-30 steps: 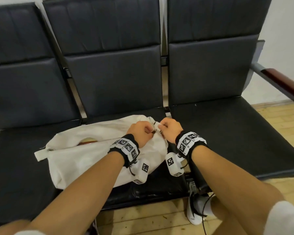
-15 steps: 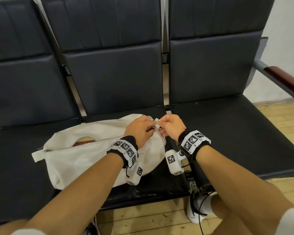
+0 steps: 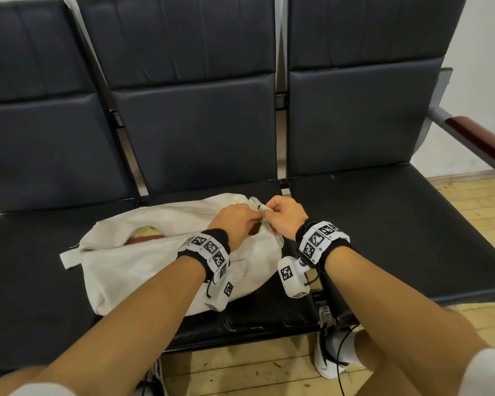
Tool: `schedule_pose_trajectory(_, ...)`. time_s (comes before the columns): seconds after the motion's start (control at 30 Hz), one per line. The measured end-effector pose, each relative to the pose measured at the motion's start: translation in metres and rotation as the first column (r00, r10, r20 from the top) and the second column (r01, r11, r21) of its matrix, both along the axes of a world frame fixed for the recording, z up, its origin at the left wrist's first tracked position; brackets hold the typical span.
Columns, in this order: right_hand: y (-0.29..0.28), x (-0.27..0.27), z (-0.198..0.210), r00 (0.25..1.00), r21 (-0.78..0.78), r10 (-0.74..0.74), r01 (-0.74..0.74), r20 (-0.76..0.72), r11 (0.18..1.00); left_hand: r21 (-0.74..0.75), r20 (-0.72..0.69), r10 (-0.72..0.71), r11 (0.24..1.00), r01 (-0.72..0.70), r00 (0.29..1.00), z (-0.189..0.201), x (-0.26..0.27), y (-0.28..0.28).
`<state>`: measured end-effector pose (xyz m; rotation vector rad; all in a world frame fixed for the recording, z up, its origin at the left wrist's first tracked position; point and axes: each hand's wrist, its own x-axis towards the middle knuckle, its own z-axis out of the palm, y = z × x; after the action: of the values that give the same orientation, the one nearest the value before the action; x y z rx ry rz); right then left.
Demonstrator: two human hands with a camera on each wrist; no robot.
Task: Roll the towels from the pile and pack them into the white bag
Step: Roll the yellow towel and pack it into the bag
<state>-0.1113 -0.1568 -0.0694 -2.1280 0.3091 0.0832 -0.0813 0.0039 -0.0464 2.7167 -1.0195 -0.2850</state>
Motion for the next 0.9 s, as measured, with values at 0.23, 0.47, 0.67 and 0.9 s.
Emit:
schedule_pose_trajectory(0.23,0.005,0.004,0.008,1.000,-0.141,0.010,-0.012,-0.014,0.990,0.014,0.014,-0.017,1.000,0.017,1.000,0.004,-0.001,0.005)
schedule_pose_trajectory(0.47,0.001,0.006,0.021,0.987,-0.208,-0.162,0.156,-0.014,0.966,-0.037,0.038,0.033,0.999,-0.031,0.999,0.010,0.000,0.025)
schedule_pose_trajectory(0.67,0.011,0.009,0.021,0.965,-0.198,-0.260,0.247,-0.042,0.949,-0.036,0.138,0.107,0.994,-0.103,0.985,0.004,0.001,0.072)
schedule_pose_trajectory(0.9,0.040,-0.003,0.026,0.985,-0.457,0.090,-0.013,0.147,0.889,-0.255,-0.137,0.189,0.942,-0.219,0.972,0.001,-0.006,0.081)
